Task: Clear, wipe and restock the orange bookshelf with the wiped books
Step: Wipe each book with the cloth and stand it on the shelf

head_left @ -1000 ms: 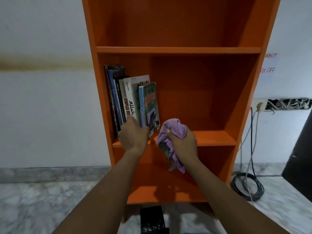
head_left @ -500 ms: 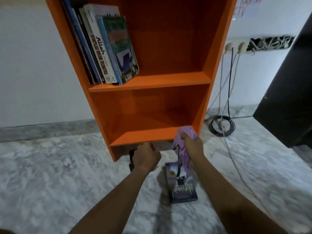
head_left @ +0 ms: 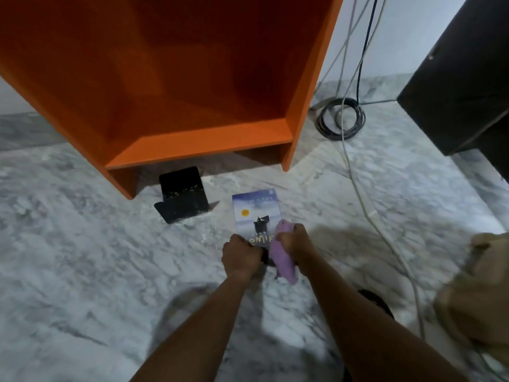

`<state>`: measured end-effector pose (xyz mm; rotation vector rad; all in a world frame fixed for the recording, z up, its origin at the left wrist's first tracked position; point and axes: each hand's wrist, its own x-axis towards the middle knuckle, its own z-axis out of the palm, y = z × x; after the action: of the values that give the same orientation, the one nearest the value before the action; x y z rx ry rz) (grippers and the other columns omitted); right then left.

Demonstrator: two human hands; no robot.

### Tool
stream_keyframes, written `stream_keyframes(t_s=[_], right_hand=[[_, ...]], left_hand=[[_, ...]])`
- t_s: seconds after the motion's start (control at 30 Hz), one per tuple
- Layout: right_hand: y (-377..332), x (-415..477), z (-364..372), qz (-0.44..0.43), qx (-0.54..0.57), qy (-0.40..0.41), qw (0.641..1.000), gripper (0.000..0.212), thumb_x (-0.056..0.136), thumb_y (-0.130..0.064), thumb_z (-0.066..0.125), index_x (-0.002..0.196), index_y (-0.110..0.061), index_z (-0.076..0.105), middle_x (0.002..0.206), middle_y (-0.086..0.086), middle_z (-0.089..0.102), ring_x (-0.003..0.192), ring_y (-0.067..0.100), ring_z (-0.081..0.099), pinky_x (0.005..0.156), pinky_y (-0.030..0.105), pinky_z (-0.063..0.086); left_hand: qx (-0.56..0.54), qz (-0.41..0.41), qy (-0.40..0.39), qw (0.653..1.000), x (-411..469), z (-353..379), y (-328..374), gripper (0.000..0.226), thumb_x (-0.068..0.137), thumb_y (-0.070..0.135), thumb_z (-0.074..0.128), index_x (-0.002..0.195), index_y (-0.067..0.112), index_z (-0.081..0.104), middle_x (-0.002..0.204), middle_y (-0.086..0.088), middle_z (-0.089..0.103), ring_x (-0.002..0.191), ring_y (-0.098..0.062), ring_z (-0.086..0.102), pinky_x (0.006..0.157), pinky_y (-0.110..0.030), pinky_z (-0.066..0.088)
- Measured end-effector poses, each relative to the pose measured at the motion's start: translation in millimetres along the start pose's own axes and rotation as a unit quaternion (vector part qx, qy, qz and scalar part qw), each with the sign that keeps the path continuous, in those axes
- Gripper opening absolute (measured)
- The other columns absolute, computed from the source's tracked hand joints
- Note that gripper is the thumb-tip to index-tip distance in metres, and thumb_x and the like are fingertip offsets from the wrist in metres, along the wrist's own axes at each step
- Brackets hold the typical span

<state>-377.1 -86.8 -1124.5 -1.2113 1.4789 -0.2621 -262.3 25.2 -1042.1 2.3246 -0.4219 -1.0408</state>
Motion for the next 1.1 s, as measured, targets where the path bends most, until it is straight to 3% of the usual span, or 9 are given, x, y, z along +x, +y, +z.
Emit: stream_keyframes(t_s=[0.13,0.23,0.3,0.4,0.5,0.63,0.77,0.93,1.1], right_hand=[[-20.8,-47.2,0.5,0.003,-0.032,0.005,0.999,0.049,0.066,-0.033,0.06,0.113,-0.019,0.067,0.104,0.009,0.073,0.097,0.031,0.07,0.09,0.045,0.058],[-41.6,-69.9,-2.3,-0.004,-0.002,-0.031,1.0,0.022,0.067,-0.026,0.057,0.078,-0.018,0.074,0.076,0.009,0.075,0.075,0.028,0.071,0.083,0.049,0.058],[-50.6,-81.0,-2.0,-0.048,-0.019,-0.037,0.998,0.014,0.077,-0.023,0.059,0.073,-0.018,0.072,0.072,0.007,0.074,0.071,0.028,0.069,0.078,0.046,0.056],[-60.7,-95.7,8.2,-0.142,-0.097,0.028,0.985,0.022,0.09,-0.037,0.057,0.105,-0.023,0.064,0.104,0.005,0.068,0.098,0.027,0.064,0.08,0.036,0.048],[-76.9,-117.7,22.3,-0.271,-0.137,0.043,0.952,0.053,0.095,-0.059,0.033,0.13,-0.028,0.059,0.121,-0.004,0.06,0.112,0.017,0.054,0.096,0.037,0.041],[-114.2,-158.5,23.9,-0.451,-0.168,0.035,0.876,0.044,0.103,-0.043,0.039,0.145,-0.036,0.05,0.144,-0.006,0.05,0.13,0.016,0.042,0.107,0.033,0.034],[-167.5,-173.4,18.9,-0.537,-0.179,0.073,0.821,0.045,0.101,-0.032,0.045,0.146,-0.035,0.052,0.146,-0.002,0.049,0.132,0.023,0.041,0.108,0.044,0.037],[-201.6,-172.9,7.6,-0.5,-0.122,0.179,0.838,0.038,0.106,-0.036,0.042,0.143,-0.032,0.051,0.14,-0.001,0.053,0.127,0.027,0.047,0.103,0.049,0.041],[-200.1,-187.0,3.0,-0.292,-0.047,0.188,0.937,0.035,0.105,-0.033,0.039,0.136,-0.03,0.054,0.141,0.011,0.049,0.131,0.04,0.042,0.099,0.05,0.038]], left_hand=[[-0.062,-0.058,-0.011,0.996,19.7,-2.7,-0.4,0.039,0.071,0.036,0.077,0.1,0.011,0.071,0.101,-0.011,0.073,0.097,-0.03,0.068,0.082,-0.031,0.055],[-0.157,-0.043,-0.082,0.983,42.7,-7.0,-6.7,0.029,0.076,0.025,0.074,0.098,0.006,0.074,0.102,-0.018,0.075,0.092,-0.032,0.071,0.086,-0.044,0.059],[-0.225,-0.015,-0.142,0.964,38.0,-17.5,0.7,0.02,0.091,0.005,0.063,0.111,0.004,0.066,0.111,-0.02,0.073,0.091,-0.031,0.071,0.075,-0.04,0.06],[-0.288,0.042,-0.207,0.934,15.0,-36.7,17.1,0.028,0.1,-0.006,0.049,0.124,0.003,0.057,0.114,-0.021,0.07,0.09,-0.031,0.072,0.064,-0.035,0.061],[-0.311,0.123,-0.253,0.908,-13.0,-62.4,31.5,0.037,0.098,-0.008,0.049,0.132,0.006,0.056,0.121,-0.024,0.069,0.108,-0.04,0.068,0.083,-0.04,0.061],[-0.287,0.159,-0.291,0.899,-48.9,-115.6,37.8,0.04,0.099,-0.009,0.044,0.133,0.007,0.057,0.116,-0.023,0.071,0.099,-0.036,0.071,0.085,-0.05,0.057],[-0.258,0.173,-0.33,0.891,-81.9,-160.0,33.5,0.046,0.098,-0.004,0.053,0.137,0.021,0.056,0.121,-0.019,0.07,0.102,-0.039,0.066,0.089,-0.054,0.056],[-0.25,0.197,-0.351,0.881,-113.5,-191.2,25.1,0.049,0.096,0.002,0.062,0.14,0.023,0.055,0.127,-0.018,0.067,0.107,-0.037,0.067,0.086,-0.055,0.059],[-0.248,0.221,-0.329,0.884,-133.1,-216.5,21.1,0.051,0.088,0.003,0.068,0.135,0.021,0.06,0.118,-0.012,0.071,0.096,-0.028,0.072,0.075,-0.047,0.063]])
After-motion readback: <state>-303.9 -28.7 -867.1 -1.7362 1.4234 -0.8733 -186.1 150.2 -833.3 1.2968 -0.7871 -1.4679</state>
